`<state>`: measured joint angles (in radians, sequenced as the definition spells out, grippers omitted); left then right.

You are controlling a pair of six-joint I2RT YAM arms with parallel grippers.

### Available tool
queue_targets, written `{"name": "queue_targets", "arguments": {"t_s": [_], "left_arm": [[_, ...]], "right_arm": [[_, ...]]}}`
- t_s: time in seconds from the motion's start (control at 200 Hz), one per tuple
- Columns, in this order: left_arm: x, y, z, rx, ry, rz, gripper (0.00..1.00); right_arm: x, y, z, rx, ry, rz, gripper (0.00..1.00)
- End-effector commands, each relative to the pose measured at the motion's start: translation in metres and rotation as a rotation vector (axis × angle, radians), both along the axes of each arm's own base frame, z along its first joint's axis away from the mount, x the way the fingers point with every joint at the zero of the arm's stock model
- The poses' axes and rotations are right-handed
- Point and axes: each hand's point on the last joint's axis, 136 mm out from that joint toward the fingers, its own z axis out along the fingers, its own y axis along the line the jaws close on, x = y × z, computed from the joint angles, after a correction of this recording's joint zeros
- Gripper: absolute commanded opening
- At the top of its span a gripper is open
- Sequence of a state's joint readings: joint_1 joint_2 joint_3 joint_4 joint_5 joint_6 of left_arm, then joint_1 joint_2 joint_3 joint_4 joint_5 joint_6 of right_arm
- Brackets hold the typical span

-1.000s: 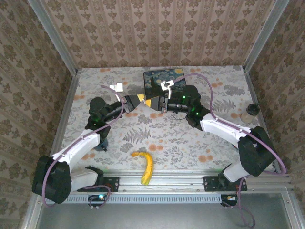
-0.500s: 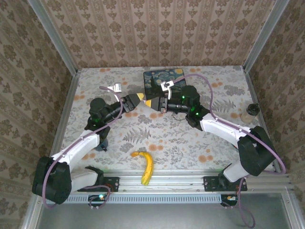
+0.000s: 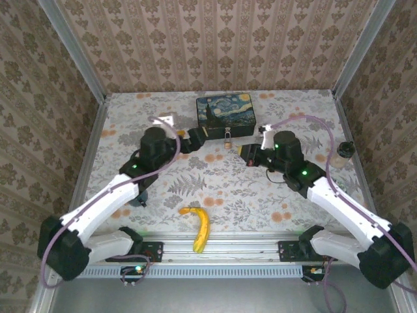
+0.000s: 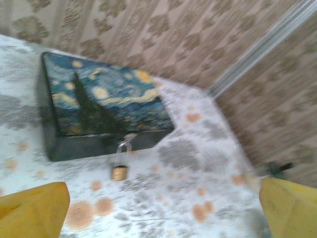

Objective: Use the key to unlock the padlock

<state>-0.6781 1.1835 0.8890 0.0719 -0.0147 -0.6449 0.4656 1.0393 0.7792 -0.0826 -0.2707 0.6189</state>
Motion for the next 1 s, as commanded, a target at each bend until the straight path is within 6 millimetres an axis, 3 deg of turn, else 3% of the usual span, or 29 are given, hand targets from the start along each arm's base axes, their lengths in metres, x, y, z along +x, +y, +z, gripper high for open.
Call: {"name": "queue_targets", "arguments": {"t_s": [0.0, 0.42, 0.66, 0.99], "left_arm": [[0.016, 0.009, -0.045, 0.33, 0.044, 0.144, 1.0], [0.074, -0.084, -0.145, 0.514, 0.194, 0.07, 0.84], [0.09, -0.097, -0.192, 0.644, 0.265, 0.075, 0.79], [0.105, -0.106, -0.214, 0.667, 0.283, 0.068, 0.6]], "right_arm": [[-0.009, -0.034, -0.034, -0.091, 0.088, -0.075, 0.0], [-0.022, -0.084, -0.066, -0.156, 0.135, -0.22, 0.0], [-0.026, -0.095, -0.066, -0.169, 0.107, -0.26, 0.0], [-0.022, -0.094, -0.074, -0.18, 0.116, -0.258, 0.0]]}}
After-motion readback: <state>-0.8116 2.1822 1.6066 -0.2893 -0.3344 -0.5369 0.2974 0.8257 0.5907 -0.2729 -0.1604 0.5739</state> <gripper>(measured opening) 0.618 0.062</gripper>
